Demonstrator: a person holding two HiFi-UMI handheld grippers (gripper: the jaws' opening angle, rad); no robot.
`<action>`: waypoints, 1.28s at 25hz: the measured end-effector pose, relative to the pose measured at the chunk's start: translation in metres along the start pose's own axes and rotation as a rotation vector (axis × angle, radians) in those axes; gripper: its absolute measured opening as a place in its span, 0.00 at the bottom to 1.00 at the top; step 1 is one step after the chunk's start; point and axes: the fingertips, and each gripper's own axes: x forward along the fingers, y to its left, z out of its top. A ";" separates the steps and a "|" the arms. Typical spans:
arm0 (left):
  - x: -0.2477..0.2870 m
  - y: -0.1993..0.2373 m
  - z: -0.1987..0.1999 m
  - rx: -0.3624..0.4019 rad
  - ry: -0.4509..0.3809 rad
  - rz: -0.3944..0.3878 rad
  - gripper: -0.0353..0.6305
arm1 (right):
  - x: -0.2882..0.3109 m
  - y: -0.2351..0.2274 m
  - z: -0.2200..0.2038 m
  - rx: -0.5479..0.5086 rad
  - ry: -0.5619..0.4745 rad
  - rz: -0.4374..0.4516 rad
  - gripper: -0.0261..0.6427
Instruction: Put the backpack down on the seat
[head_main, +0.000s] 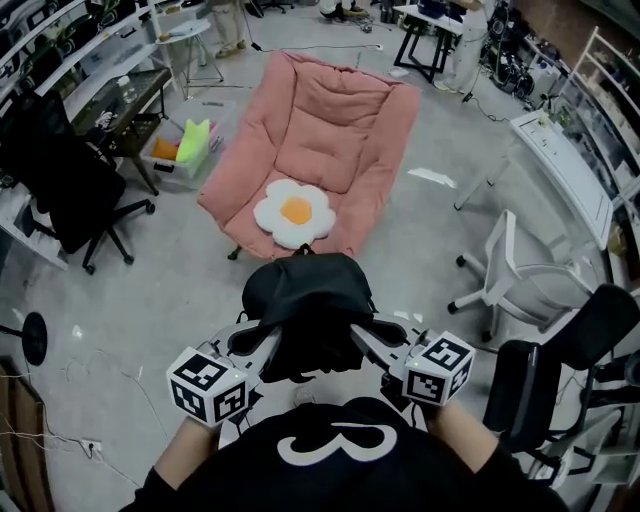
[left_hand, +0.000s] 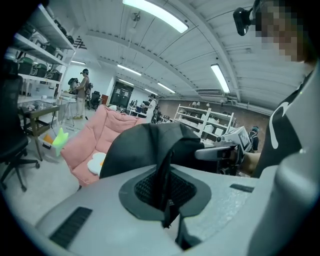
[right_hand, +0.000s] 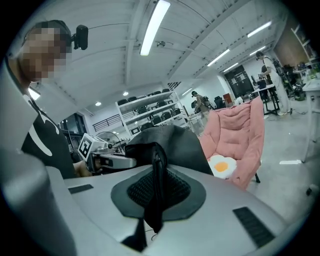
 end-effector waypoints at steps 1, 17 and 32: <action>-0.001 0.007 0.003 0.007 -0.001 0.012 0.07 | 0.008 -0.001 0.003 0.000 -0.003 0.002 0.08; 0.033 0.114 0.054 -0.047 -0.009 0.098 0.07 | 0.112 -0.060 0.055 0.021 0.006 0.081 0.08; 0.142 0.249 0.147 -0.105 0.093 0.049 0.07 | 0.220 -0.186 0.136 0.061 -0.002 0.067 0.08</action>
